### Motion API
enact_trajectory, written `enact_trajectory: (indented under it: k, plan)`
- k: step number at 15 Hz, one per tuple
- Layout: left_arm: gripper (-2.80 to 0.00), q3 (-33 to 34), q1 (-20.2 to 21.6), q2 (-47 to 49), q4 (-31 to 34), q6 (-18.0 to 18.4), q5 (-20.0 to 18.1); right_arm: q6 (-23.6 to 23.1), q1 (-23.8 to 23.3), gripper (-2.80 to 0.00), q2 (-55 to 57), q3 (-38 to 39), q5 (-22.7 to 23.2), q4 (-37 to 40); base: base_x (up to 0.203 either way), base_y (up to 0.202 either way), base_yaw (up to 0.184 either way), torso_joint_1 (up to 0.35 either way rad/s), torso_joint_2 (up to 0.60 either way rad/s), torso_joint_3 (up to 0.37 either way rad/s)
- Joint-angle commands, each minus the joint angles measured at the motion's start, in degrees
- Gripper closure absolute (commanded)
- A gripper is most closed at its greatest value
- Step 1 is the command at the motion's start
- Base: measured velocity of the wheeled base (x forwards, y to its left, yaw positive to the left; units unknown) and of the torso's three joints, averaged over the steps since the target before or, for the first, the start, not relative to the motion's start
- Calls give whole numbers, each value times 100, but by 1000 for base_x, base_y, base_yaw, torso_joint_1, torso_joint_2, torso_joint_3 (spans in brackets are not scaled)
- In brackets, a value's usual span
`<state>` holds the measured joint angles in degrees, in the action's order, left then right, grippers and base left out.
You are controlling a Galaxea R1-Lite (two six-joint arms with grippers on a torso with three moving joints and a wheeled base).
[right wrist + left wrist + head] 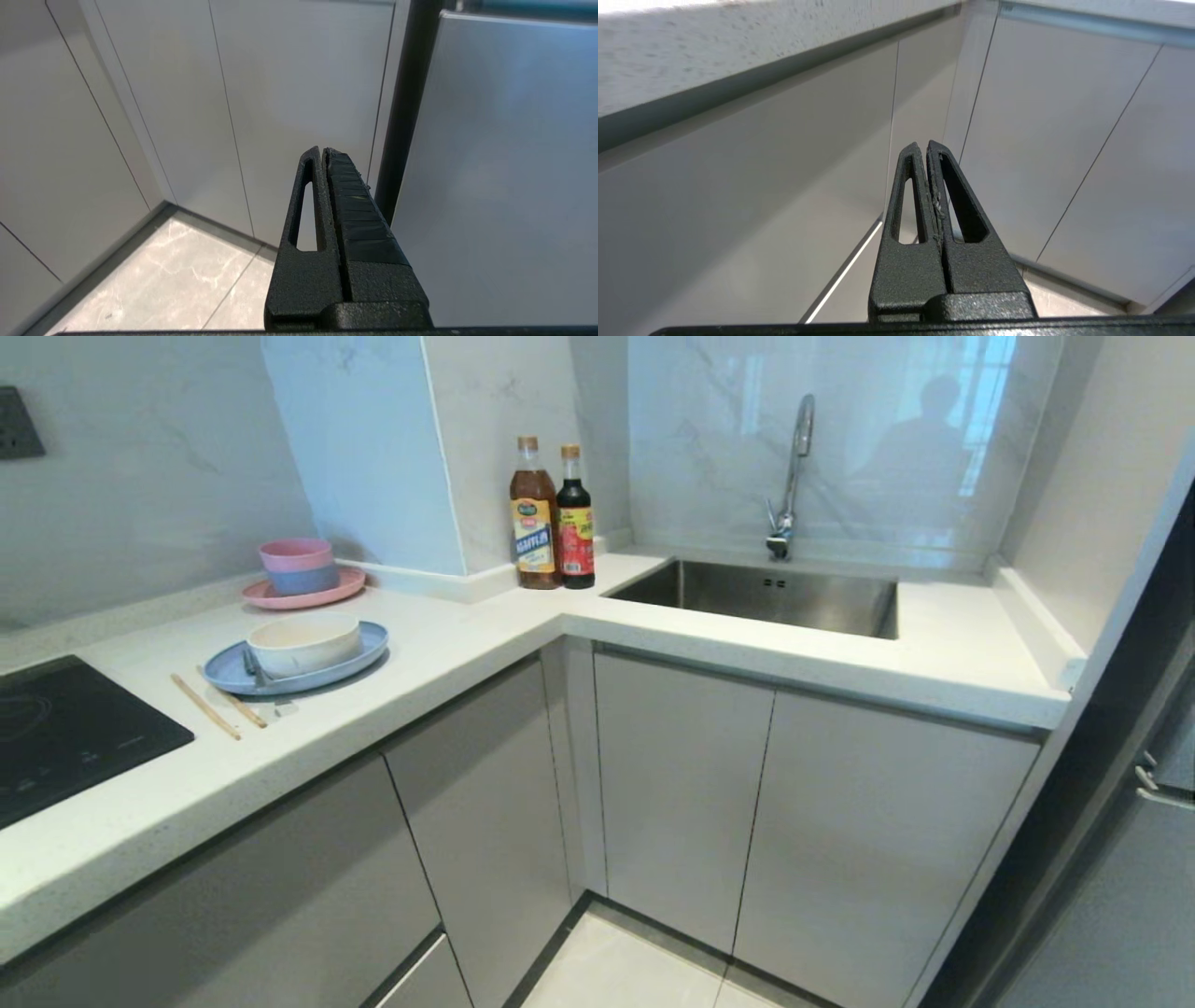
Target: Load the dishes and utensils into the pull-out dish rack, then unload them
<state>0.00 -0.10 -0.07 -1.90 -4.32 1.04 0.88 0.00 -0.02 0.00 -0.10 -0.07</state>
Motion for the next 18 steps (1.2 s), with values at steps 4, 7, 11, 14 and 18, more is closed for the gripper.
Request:
enact_trajectory:
  k: [4,7,11,14,18]
  plan:
    - [0,65,1,7,5,6,2,0,0,0,2,9,1,-1,0,0,0,0,3,205]
    - [0,62,1,7,5,-20,-7,0,0,0,2,9,1,-1,0,0,0,1,2,168]
    - [0,62,1,7,5,-25,-7,0,0,0,2,9,1,-1,0,0,0,2,-1,26]
    - [0,62,1,7,5,-25,-7,0,0,0,2,9,1,-1,0,0,0,0,0,0]
    - [0,62,1,7,5,-25,-7,0,0,0,2,9,1,-1,0,0,0,0,0,0]
